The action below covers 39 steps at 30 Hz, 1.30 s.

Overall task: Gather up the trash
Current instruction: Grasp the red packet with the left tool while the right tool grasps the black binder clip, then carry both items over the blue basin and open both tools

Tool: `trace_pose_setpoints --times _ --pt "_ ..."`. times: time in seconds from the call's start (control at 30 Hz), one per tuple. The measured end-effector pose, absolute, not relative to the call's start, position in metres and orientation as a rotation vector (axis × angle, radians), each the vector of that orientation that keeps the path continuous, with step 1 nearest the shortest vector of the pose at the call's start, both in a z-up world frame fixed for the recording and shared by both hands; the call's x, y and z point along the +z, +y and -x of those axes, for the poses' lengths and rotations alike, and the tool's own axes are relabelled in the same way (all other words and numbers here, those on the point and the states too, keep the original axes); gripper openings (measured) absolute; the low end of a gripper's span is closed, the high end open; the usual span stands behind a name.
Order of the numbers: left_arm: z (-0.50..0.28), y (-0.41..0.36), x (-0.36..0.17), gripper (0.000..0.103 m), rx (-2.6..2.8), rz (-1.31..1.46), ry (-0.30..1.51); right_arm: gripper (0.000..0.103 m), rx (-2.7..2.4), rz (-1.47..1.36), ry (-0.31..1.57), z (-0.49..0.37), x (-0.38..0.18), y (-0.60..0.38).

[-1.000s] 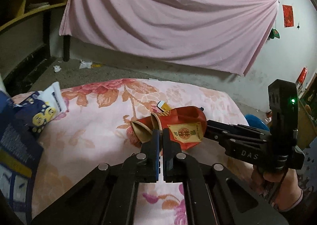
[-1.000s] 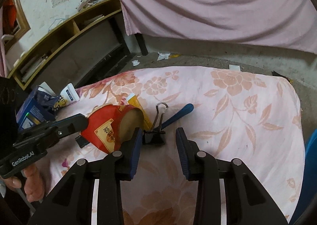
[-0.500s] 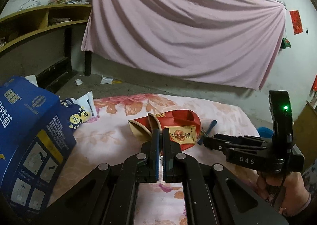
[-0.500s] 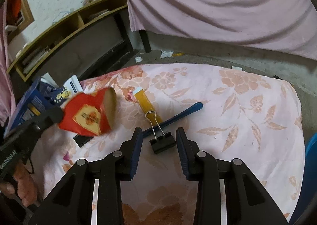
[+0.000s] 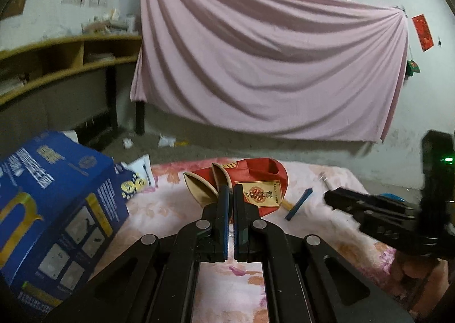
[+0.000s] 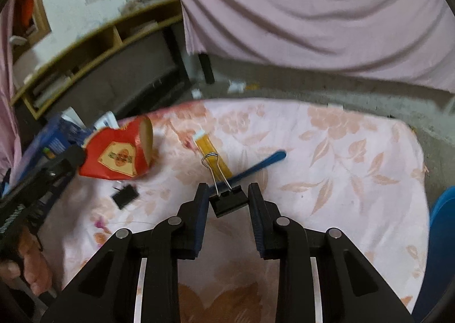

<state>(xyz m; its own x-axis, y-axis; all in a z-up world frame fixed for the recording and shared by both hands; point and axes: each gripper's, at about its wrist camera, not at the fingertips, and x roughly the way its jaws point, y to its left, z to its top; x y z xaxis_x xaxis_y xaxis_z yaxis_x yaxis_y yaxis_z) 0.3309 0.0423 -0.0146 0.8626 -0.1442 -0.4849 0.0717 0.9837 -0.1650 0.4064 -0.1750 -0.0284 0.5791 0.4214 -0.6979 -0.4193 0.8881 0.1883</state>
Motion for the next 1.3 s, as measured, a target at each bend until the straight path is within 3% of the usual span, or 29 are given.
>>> trace_pose_setpoints --times 0.37,0.63,0.97,1.3 --pt "-0.284 -0.027 0.038 0.0 -0.234 0.086 0.248 0.026 0.405 -0.058 0.342 -0.33 0.035 -0.237" --pt "-0.27 -0.096 0.074 0.0 -0.326 0.022 0.116 0.026 0.261 -0.066 0.114 -0.293 0.066 -0.286" --pt "-0.265 -0.187 0.09 0.001 -0.455 -0.027 0.069 0.026 0.097 -0.093 0.005 -0.26 0.08 -0.355" --pt "-0.277 -0.263 0.082 0.001 -0.572 -0.03 0.183 0.026 -0.106 -0.22 0.125 -0.257 0.066 -0.421"
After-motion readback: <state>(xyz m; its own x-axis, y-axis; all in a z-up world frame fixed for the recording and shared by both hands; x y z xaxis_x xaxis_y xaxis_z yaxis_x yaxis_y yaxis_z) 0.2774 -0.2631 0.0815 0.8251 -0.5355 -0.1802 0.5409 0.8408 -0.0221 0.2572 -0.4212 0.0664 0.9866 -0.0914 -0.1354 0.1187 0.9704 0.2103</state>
